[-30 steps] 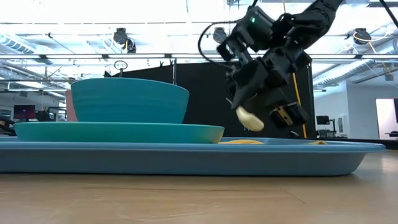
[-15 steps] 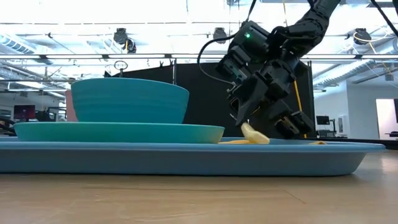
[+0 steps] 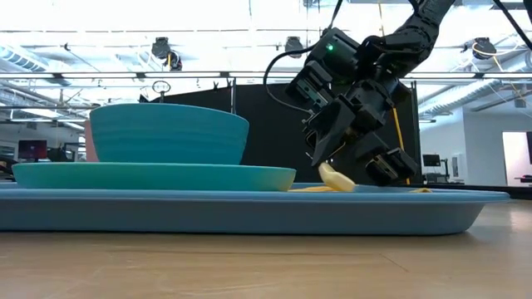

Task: Set up tray
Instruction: Put the yellow knife in the left of the yellow napkin

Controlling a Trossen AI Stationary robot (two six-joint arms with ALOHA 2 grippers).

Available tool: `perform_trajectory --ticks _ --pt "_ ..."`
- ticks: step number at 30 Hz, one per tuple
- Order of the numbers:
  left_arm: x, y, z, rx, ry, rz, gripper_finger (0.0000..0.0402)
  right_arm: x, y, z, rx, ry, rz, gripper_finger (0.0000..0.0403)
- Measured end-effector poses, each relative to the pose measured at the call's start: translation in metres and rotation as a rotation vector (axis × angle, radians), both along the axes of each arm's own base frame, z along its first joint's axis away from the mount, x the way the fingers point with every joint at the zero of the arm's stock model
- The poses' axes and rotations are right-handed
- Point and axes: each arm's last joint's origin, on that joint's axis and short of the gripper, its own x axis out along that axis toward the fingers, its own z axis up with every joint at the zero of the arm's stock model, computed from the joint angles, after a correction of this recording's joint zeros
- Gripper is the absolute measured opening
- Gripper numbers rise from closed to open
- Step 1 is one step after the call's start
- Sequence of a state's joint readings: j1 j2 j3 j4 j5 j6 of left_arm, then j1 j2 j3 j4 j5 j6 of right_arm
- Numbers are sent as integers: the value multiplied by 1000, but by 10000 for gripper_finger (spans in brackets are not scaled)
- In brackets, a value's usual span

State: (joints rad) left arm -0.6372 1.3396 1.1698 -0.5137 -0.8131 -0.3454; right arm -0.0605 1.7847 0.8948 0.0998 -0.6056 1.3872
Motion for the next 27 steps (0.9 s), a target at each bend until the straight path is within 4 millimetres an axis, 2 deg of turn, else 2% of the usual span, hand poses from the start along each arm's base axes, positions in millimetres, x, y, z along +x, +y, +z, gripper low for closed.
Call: perform_trajectory --ticks 7,12,21,27 --pt "0 0 0 0 0 0 200 0 -1 0 -4 1 -2 40" --pt "0 0 0 1 1 0 200 0 -2 -1 0 6 -10 66" --pt "0 0 -1 1 6 1 200 0 -2 -1 -5 4 -8 54" --pt "0 0 -1 1 6 1 200 0 -2 -1 -8 0 -4 73"
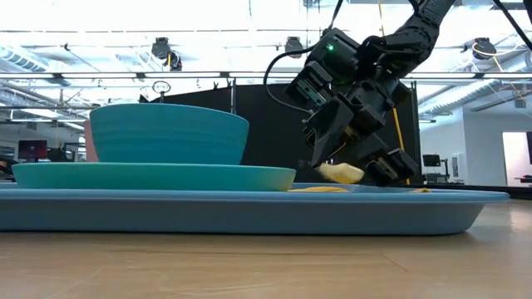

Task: Set up tray
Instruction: Put the yellow knife in the left of the yellow napkin, then put the orange spoon on the yellow napkin to the right of the yellow knife

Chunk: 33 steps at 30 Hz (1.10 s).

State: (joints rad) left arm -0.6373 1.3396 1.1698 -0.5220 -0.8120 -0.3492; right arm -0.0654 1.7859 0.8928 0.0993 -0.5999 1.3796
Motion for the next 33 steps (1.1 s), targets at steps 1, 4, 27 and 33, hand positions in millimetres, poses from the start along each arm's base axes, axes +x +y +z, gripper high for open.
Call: perform_trajectory --ticks 1,4,27,33 --pt "0 0 0 0 0 0 200 0 0 0 0 -1 0 77" --pt "0 0 0 0 0 0 200 2 0 1 -3 -24 0 88" --pt "-6 -4 -3 7 32 -11 200 14 6 25 -115 -349 98 53" --pt "-6 -4 -4 -42 37 -6 200 8 15 55 -393 -560 196 8"
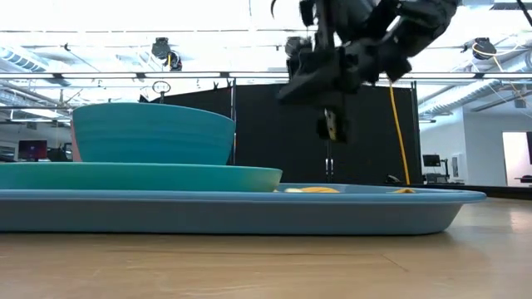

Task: Set up tray
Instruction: Put the orange spoon on the yellow napkin to the right of the yellow knife

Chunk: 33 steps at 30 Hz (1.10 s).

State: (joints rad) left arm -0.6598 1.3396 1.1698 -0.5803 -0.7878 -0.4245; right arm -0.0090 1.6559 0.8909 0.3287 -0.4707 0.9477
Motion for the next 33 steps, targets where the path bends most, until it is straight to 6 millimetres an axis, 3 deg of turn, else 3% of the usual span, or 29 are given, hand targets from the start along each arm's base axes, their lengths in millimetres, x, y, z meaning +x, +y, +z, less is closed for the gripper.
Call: perform_trajectory --ticks 9,23,33 --pt "-2 2 -8 -90 8 71 200 -7 9 33 -434 -268 3 2" --pt "-26 -5 -29 -366 59 348 200 -2 -8 52 -674 -526 5 3" --pt "-31 -23 -64 -434 99 560 200 -1 -30 60 -800 -619 -49 1"
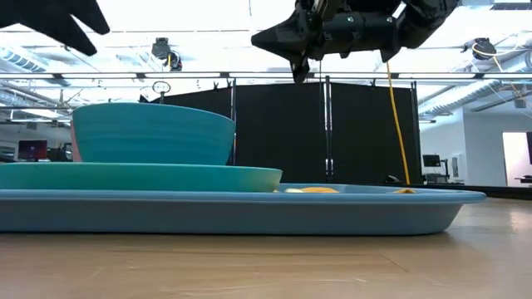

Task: Set up tray
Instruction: Put the orange spoon on the yellow napkin to the right of the yellow knife

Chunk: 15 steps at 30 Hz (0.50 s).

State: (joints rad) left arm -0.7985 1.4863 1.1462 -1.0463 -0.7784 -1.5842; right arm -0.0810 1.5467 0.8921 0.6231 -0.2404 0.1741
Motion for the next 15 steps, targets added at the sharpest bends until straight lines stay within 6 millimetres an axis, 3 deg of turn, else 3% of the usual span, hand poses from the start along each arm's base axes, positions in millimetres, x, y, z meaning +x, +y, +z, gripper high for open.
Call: perform_trajectory --ticks 15 --pt "9 -29 -59 -173 249 163 200 -3 -24 0 9 -4 38 1"
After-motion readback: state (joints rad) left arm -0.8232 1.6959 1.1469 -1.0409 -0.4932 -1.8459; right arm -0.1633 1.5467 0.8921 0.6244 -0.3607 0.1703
